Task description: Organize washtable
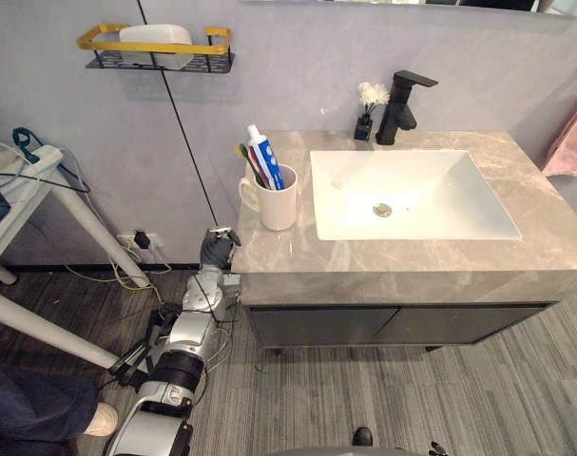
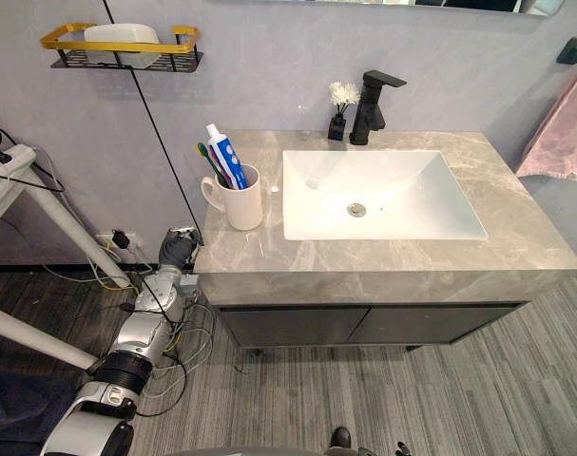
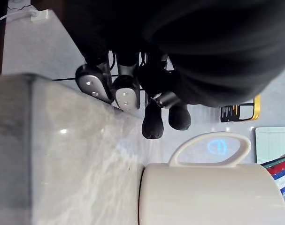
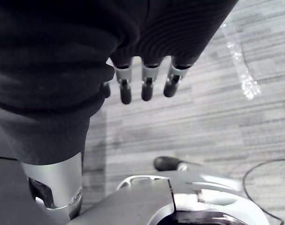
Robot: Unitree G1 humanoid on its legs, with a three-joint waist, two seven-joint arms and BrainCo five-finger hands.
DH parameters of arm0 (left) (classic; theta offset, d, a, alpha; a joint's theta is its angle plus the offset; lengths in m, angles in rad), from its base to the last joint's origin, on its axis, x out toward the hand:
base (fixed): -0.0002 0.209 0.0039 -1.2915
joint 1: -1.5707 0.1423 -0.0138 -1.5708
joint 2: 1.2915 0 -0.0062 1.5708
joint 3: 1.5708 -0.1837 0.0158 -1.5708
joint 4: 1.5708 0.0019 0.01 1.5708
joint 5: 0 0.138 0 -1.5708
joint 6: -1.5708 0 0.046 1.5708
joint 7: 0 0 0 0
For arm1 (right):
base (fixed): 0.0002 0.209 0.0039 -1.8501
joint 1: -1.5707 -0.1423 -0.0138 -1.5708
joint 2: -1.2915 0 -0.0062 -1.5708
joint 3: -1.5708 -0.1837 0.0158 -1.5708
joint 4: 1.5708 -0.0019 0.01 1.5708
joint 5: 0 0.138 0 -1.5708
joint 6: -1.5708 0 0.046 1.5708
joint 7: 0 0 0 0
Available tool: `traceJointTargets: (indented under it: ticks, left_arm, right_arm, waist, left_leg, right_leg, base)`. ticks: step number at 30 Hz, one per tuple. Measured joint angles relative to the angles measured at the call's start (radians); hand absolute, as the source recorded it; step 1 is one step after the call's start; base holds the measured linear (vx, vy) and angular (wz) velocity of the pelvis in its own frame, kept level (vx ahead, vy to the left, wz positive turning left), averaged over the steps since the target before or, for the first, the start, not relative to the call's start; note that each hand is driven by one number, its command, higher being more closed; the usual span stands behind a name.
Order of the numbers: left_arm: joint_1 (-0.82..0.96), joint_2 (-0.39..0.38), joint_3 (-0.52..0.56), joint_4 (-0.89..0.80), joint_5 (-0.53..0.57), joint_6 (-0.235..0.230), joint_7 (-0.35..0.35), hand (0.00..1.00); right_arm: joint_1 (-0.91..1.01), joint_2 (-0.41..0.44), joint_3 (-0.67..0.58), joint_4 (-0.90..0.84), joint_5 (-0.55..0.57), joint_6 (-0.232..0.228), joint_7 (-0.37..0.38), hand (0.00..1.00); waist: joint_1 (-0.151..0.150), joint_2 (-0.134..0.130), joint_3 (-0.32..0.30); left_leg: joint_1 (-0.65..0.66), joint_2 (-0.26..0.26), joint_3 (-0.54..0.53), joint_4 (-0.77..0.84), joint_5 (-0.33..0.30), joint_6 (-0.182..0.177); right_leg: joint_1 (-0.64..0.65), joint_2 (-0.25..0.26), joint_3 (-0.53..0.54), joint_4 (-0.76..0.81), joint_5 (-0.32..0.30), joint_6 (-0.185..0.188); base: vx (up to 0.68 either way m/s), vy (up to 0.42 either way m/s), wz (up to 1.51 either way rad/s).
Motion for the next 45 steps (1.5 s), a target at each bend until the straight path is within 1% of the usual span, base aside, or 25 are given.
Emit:
traceJointTargets:
  ticks: [3,8,13,17,18,22,25,27,28,31,33,36,37,39,42,45]
  left_arm:
    - [0.000,0.000,-0.001,-0.001,0.003,0.001,0.016,1.00]
    - [0.000,0.005,0.000,-0.025,-0.002,0.002,0.017,1.00]
    - [-0.003,0.014,-0.001,-0.130,-0.038,-0.001,0.015,1.00]
    - [-0.032,0.013,-0.001,-0.161,-0.051,-0.014,0.037,1.00]
    - [-0.032,0.013,-0.001,-0.176,-0.065,-0.024,0.037,1.00]
    - [-0.032,0.016,-0.001,-0.202,-0.100,-0.042,0.034,1.00]
    - [-0.032,0.021,-0.004,-0.204,-0.138,-0.042,0.020,1.00]
    - [-0.030,0.022,-0.025,-0.205,-0.159,-0.043,0.004,1.00]
    - [-0.030,0.022,-0.033,-0.205,-0.159,-0.042,-0.008,1.00]
    - [-0.030,0.022,-0.057,-0.204,-0.158,-0.041,-0.013,1.00]
    - [-0.030,0.021,-0.066,-0.202,-0.157,-0.035,-0.031,1.00]
    - [-0.030,0.021,-0.088,-0.187,-0.156,-0.022,-0.033,1.00]
    - [-0.030,0.020,-0.092,-0.165,-0.156,-0.016,-0.052,1.00]
    - [-0.030,0.020,-0.126,-0.141,-0.157,0.001,-0.055,1.00]
    - [-0.030,0.018,-0.149,-0.129,-0.157,0.002,-0.069,1.00]
    - [-0.030,0.010,-0.175,-0.124,-0.157,0.006,-0.073,1.00]
  right_arm:
    - [0.000,0.000,0.000,0.000,0.000,0.000,0.000,0.00]
    - [0.000,0.002,0.000,-0.004,-0.002,0.000,0.000,0.00]
    - [0.000,0.003,0.012,-0.019,-0.009,0.000,0.001,0.00]
    - [0.000,-0.001,0.029,-0.034,-0.026,0.000,0.001,0.00]
    - [0.000,-0.002,0.031,-0.035,-0.030,0.000,0.002,0.00]
    - [0.000,-0.002,0.031,-0.035,-0.030,0.000,0.002,0.00]
    - [0.000,-0.007,0.032,-0.035,-0.031,0.002,0.003,0.00]
    - [0.000,-0.011,0.032,-0.035,-0.031,0.003,0.006,0.00]
    - [0.000,-0.013,0.032,-0.035,-0.031,0.003,0.010,0.00]
    - [0.000,-0.015,0.032,-0.035,-0.031,0.003,0.019,0.00]
    - [-0.001,-0.015,0.032,-0.035,-0.030,0.003,0.019,0.00]
    - [-0.006,-0.014,0.032,-0.035,-0.030,0.007,0.019,0.00]
    - [-0.006,-0.013,0.032,-0.035,-0.030,0.010,0.019,0.00]
    - [-0.009,-0.009,0.032,-0.035,-0.030,0.014,0.019,0.00]
    - [-0.013,-0.004,0.032,-0.035,-0.030,0.015,0.020,0.00]
    - [-0.014,-0.004,0.032,-0.037,-0.030,0.015,0.020,0.00]
  waist:
    - [0.000,0.001,0.001]
    - [0.001,0.003,0.002]
    - [-0.001,0.005,0.003]
    - [-0.003,0.004,0.003]
    - [-0.003,0.004,0.003]
    - [-0.002,0.004,0.003]
    - [-0.002,0.004,0.003]
    - [0.000,0.004,0.003]
    - [0.001,0.004,0.003]
    - [0.000,0.004,0.004]
    - [-0.001,0.004,0.004]
    - [-0.001,0.004,0.004]
    - [-0.002,0.003,0.004]
    - [-0.001,-0.005,0.010]
    - [-0.002,-0.013,0.013]
    - [-0.004,-0.014,0.013]
  left_leg:
    - [-0.001,0.000,-0.001,0.000,0.001,-0.001]
    - [0.000,0.000,-0.003,-0.001,0.001,-0.001]
    - [0.002,0.000,-0.005,-0.002,0.001,-0.001]
    - [0.004,-0.007,-0.011,-0.001,0.001,-0.001]
    - [0.004,-0.011,-0.013,0.000,0.001,0.000]
    - [0.003,-0.018,-0.023,0.004,0.000,0.002]
    - [-0.006,-0.018,-0.035,0.018,0.000,0.003]
    - [-0.016,-0.018,-0.050,0.023,0.000,0.003]
    - [-0.017,-0.017,-0.051,0.024,0.000,0.003]
    - [-0.017,-0.018,-0.051,0.024,0.000,0.003]
    - [-0.017,-0.018,-0.051,0.023,0.000,0.003]
    - [-0.017,-0.018,-0.052,0.021,0.000,0.003]
    - [-0.017,-0.018,-0.053,0.020,0.000,0.003]
    - [-0.017,-0.018,-0.053,0.020,0.000,0.003]
    - [-0.023,-0.018,-0.048,0.020,0.000,0.003]
    - [-0.028,-0.018,-0.048,0.020,0.000,0.003]
  right_leg:
    - [0.001,0.000,0.001,0.000,0.002,0.003]
    - [0.000,0.001,0.001,0.000,0.002,0.003]
    - [0.002,0.001,-0.003,0.004,0.002,0.003]
    - [0.007,-0.005,-0.007,0.004,0.003,0.003]
    - [0.008,-0.009,-0.007,0.004,0.003,0.003]
    - [0.013,-0.016,-0.014,0.003,0.006,0.003]
    - [0.017,-0.016,-0.024,0.000,0.006,0.003]
    - [0.016,-0.016,-0.030,0.000,0.006,0.003]
    - [0.016,-0.016,-0.030,0.000,0.006,0.003]
    - [0.016,-0.016,-0.032,0.000,0.006,0.003]
    - [0.016,-0.016,-0.032,0.001,0.006,0.003]
    - [0.016,-0.016,-0.034,0.004,0.006,0.003]
    - [0.016,-0.016,-0.035,0.004,0.006,0.003]
    - [0.015,-0.016,-0.035,0.004,0.006,0.003]
    - [0.007,-0.016,-0.030,0.001,0.006,0.003]
    - [0.001,-0.016,-0.029,0.001,0.006,0.003]
  base:
    - [-0.07,-0.017,-0.01]
    - [0.00,-0.001,0.00]
    - [0.03,0.007,0.00]
    - [0.00,0.005,0.02]
    - [0.00,0.000,0.00]
    - [-0.04,0.010,0.05]
    - [-0.05,-0.010,0.12]
    - [-0.06,-0.026,0.12]
    - [-0.05,-0.020,0.04]
    - [0.00,0.000,0.00]
    - [0.00,0.000,0.00]
    - [0.00,0.000,0.00]
    - [0.00,0.000,0.00]
    - [0.00,0.000,0.00]
    - [-0.02,-0.004,-0.03]
    - [-0.01,-0.002,-0.01]
